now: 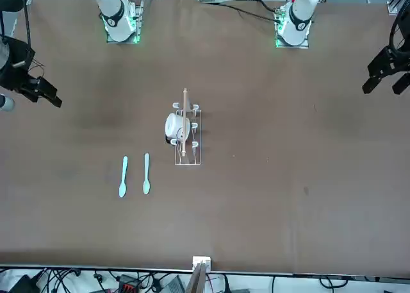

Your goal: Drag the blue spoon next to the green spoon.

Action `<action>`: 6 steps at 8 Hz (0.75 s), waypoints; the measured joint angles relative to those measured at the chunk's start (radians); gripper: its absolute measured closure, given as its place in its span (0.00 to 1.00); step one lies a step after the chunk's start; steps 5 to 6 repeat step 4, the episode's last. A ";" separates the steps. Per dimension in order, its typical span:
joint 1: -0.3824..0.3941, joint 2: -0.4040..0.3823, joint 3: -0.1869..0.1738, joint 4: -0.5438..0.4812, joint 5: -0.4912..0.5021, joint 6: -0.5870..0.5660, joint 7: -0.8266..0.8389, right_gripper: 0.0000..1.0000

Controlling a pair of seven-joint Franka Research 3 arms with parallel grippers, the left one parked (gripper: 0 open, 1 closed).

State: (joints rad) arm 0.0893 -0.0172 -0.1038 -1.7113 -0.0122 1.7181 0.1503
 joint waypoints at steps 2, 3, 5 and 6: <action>0.000 0.000 0.000 0.000 0.000 0.000 0.000 0.00; 0.000 0.000 0.000 0.000 0.000 0.000 0.000 0.00; 0.000 0.000 0.000 0.000 0.000 0.000 0.000 0.00; 0.000 0.000 0.000 0.000 0.000 0.000 0.000 0.00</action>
